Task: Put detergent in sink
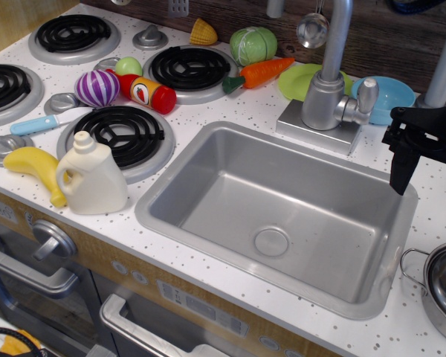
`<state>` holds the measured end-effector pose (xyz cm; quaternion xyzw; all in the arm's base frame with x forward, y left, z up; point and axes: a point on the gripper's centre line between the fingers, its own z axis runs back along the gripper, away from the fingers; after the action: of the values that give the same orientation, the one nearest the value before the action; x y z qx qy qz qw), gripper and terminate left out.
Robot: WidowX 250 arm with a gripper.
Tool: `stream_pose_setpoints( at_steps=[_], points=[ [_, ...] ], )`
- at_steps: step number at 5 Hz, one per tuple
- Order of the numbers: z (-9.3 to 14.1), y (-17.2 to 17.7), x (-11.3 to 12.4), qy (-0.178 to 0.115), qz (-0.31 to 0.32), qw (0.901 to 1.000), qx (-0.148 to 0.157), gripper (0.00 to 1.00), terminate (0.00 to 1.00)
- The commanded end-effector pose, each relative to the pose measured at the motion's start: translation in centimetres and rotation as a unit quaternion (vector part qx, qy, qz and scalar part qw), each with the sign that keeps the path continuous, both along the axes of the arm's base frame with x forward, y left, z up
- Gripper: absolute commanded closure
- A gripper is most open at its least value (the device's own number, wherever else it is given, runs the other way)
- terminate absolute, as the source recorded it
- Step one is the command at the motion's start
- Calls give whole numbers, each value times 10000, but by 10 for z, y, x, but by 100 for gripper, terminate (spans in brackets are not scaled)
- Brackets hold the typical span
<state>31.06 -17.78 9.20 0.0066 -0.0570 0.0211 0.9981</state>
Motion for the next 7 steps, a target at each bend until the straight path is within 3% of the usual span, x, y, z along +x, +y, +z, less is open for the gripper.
stream_pose_setpoints(
  at_steps=[1,2,3,4,5,6,7],
  points=[
    [0,0,0,0,0,10000,0,0,0],
    [7,32,-3,14,-640,9978,199,0,0],
    [5,79,-12,-53,-1179,9905,712,0,0],
    [17,127,-23,143,-1760,9784,1073,0,0],
    [39,175,-31,469,-2518,9573,1340,0,0],
    [46,210,-35,500,-2874,9444,1518,0,0],
    [49,243,-35,487,-3094,9377,1503,0,0]
  ],
)
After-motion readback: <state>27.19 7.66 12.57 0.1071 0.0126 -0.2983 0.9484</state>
